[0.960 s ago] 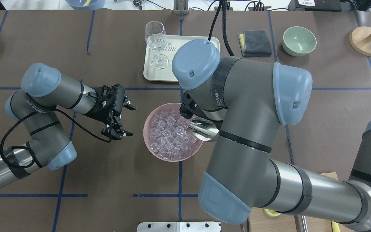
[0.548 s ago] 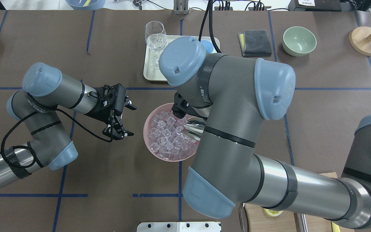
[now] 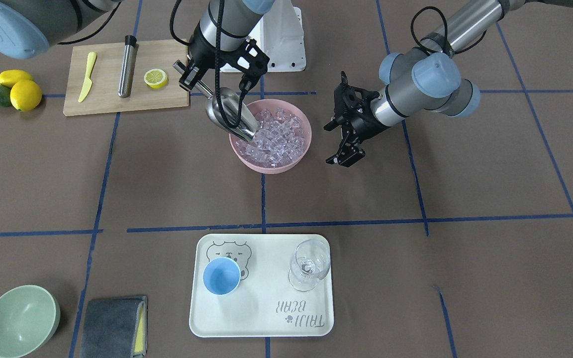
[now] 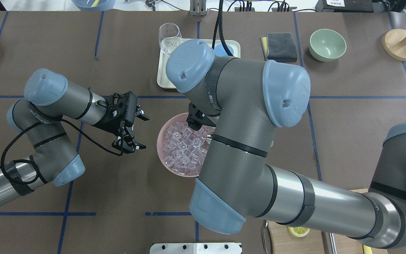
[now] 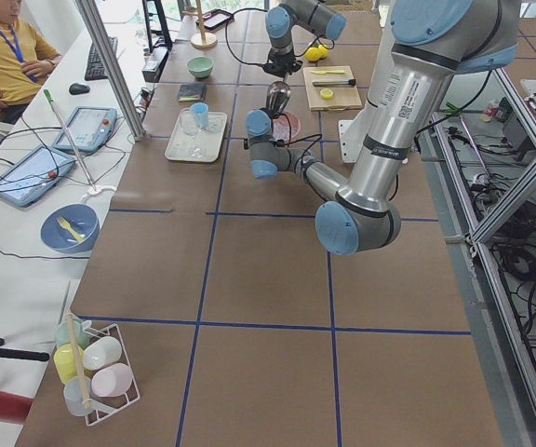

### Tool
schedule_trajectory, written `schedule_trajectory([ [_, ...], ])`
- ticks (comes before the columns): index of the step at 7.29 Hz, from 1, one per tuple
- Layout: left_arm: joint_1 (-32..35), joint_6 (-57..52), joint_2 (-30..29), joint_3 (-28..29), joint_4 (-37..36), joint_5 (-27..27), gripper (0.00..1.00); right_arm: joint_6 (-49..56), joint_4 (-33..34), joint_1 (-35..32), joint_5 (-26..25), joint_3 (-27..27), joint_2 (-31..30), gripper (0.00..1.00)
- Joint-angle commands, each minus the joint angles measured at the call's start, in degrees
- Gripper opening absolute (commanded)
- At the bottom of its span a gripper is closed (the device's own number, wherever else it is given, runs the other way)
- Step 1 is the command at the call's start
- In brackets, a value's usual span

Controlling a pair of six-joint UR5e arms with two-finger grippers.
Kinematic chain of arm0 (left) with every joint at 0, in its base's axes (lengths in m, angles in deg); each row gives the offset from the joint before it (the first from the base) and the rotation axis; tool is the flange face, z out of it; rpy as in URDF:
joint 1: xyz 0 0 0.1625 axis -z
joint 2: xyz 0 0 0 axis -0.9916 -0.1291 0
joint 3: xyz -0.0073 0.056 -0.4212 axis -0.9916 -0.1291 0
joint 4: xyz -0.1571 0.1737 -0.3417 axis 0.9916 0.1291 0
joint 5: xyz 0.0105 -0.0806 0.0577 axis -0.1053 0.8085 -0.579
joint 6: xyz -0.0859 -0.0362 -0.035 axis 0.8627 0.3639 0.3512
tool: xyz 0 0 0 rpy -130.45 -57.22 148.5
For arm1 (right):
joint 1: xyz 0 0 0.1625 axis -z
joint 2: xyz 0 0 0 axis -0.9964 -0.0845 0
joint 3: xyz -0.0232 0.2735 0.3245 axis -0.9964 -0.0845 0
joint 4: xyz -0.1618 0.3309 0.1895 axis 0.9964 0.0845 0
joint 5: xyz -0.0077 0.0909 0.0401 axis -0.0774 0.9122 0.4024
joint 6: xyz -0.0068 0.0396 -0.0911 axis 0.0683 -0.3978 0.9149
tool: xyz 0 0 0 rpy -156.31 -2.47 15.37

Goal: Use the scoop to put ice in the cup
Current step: 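Lower the scoop with the right gripper down into the ice cubes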

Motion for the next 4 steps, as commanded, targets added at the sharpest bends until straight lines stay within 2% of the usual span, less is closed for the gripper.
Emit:
schedule_trajectory([
  [1,0.0,0.2,0.0,0.1,-0.1,0.0,1.0,0.7,0.5,0.1,-0.7,-4.6,2.7,0.0],
  [4,0.0,0.2,-0.1,0.7,0.0,-2.0,1.0,0.8,0.5,1.1,-1.1,-5.4,2.3,0.0],
])
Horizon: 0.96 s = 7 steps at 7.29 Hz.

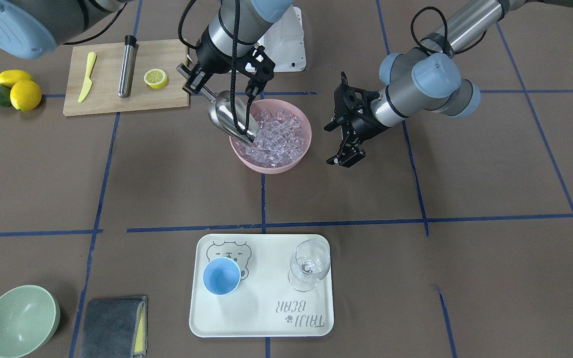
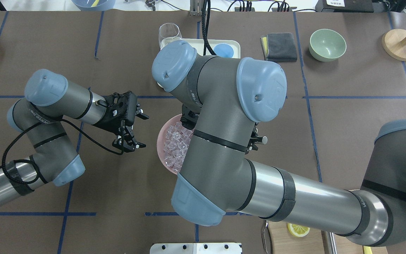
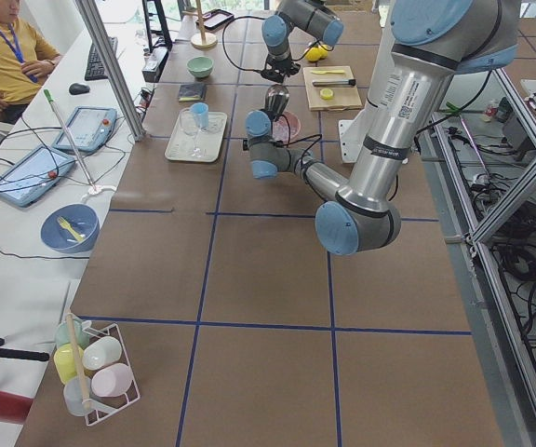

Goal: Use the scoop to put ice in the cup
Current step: 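Lower the scoop with the right gripper down into the ice cubes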

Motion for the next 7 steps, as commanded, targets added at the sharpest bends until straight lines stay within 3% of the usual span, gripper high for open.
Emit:
schedule_trajectory([
  [1,0.0,0.0,-0.1,0.3,0.1,-0.6,1.0,0.1,0.0,1.4,-1.2,-1.2,0.2,0.0],
  [5,0.0,0.1,0.0,0.0,0.1,-0.6,1.0,0.0,-0.8,4.1,-3.1,-2.2,-0.5,0.0],
  [7,0.0,0.1,0.0,-0.1,0.1,-0.6,1.0,-0.1,-6.7,4.2,-2.6,-2.0,-3.5,0.0],
])
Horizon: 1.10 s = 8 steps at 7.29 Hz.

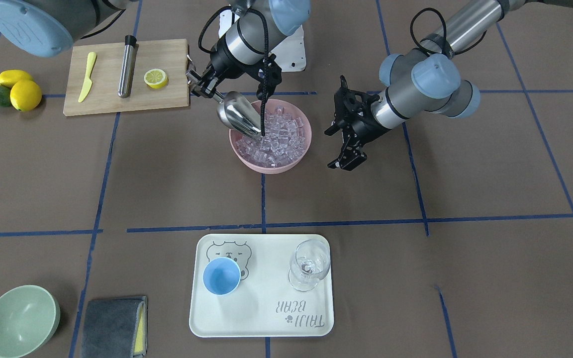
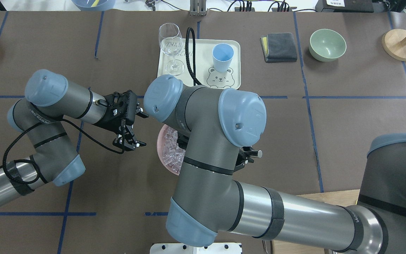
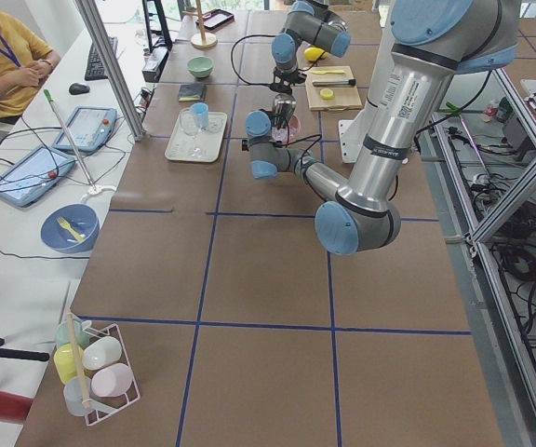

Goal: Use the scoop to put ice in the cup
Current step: 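Lower the scoop with the right gripper down into the ice cubes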

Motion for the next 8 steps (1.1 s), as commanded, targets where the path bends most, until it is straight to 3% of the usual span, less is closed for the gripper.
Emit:
schedule_trajectory([
  [1,0.0,0.0,-0.1,0.0,-0.1,0.0,1.0,-0.2,-5.9,0.1,0.5,0.3,-2.8,0.0],
  [8,0.0,1.7,-0.6,-0.2,-0.2,0.0,1.0,-0.6,-16.2,-0.2,2.5,0.7,-7.4,0.0],
])
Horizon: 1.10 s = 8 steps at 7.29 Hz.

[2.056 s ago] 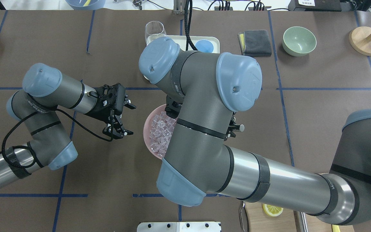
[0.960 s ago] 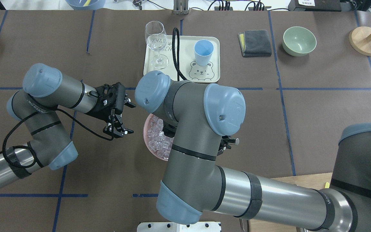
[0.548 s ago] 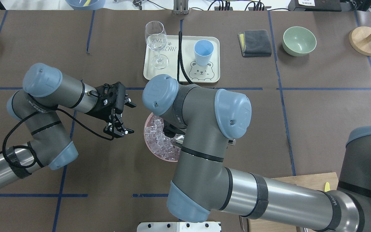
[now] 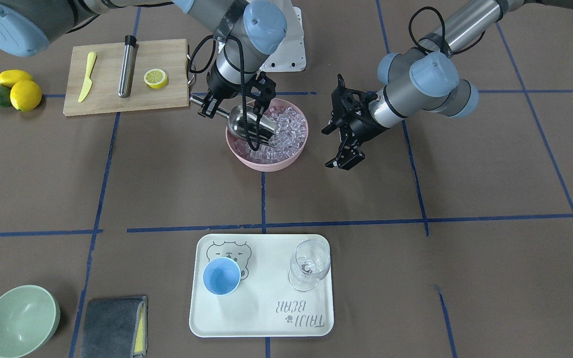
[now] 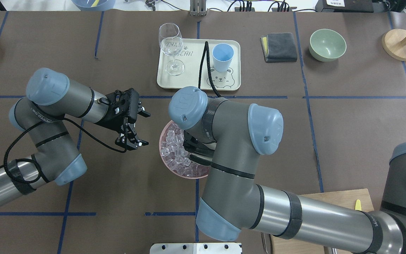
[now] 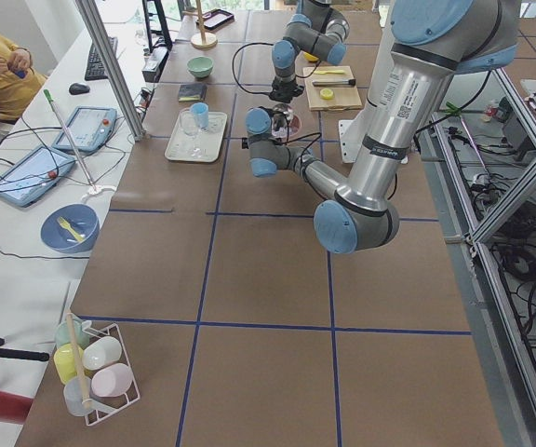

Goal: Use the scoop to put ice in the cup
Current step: 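Drag the scoop through the ice with the right gripper to fill it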

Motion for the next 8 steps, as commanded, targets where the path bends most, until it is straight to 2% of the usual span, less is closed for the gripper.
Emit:
schedule_trajectory([
  [1,0.0,0.2,0.0,-0.1,0.0,0.0,1.0,-0.2,-4.0,-0.9,3.2,0.0,-1.9,0.0],
  [3,0.2,0.2,0.0,-0.3,0.0,-0.1,1.0,-0.4,-10.3,-1.7,5.4,1.4,-6.3,0.0],
  [6,0.6,0.3,0.1,-0.7,-0.2,-0.1,1.0,-0.5,-10.7,-2.2,6.7,1.3,-6.6,0.0],
  [8,0.6,0.6,0.1,-1.0,-0.2,-0.1,1.0,-0.9,-15.7,-2.6,9.3,1.3,-8.2,0.0],
])
